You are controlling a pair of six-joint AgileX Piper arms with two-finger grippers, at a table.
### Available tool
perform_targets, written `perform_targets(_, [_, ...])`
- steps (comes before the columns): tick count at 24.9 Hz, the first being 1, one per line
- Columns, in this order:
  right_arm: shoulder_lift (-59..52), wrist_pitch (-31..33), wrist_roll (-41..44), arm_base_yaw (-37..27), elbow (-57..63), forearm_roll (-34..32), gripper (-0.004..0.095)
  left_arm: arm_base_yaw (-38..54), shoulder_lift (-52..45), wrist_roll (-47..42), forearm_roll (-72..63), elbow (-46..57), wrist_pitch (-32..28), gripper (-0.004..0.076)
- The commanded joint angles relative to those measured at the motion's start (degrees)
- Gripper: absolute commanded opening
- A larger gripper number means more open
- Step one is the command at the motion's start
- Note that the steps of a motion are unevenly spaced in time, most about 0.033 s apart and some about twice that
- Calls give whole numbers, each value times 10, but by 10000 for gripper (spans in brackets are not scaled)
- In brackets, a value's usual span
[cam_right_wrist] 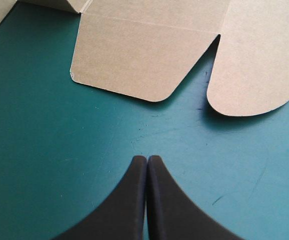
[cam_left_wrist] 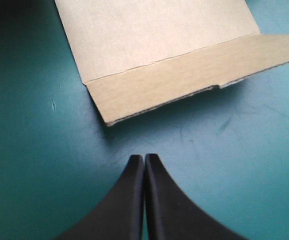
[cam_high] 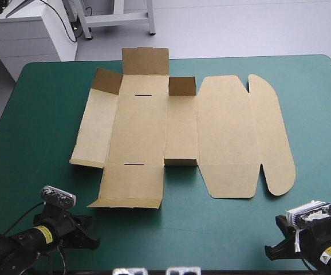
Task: Fold the box
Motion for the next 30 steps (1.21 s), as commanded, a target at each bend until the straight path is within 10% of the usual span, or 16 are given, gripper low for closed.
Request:
perform_targets(1, [9, -29, -6, 0, -18, 8, -20, -2, 4, 0, -9, -21, -29, -8])
perform_targets(17, [9, -32, -6, 0, -18, 8, -20, -2, 16, -4, 12, -165, -20, -8])
perform_targets(30, [9, -32, -8, 0, -18, 8, -20, -2, 265, -6, 144, -406, 12, -8])
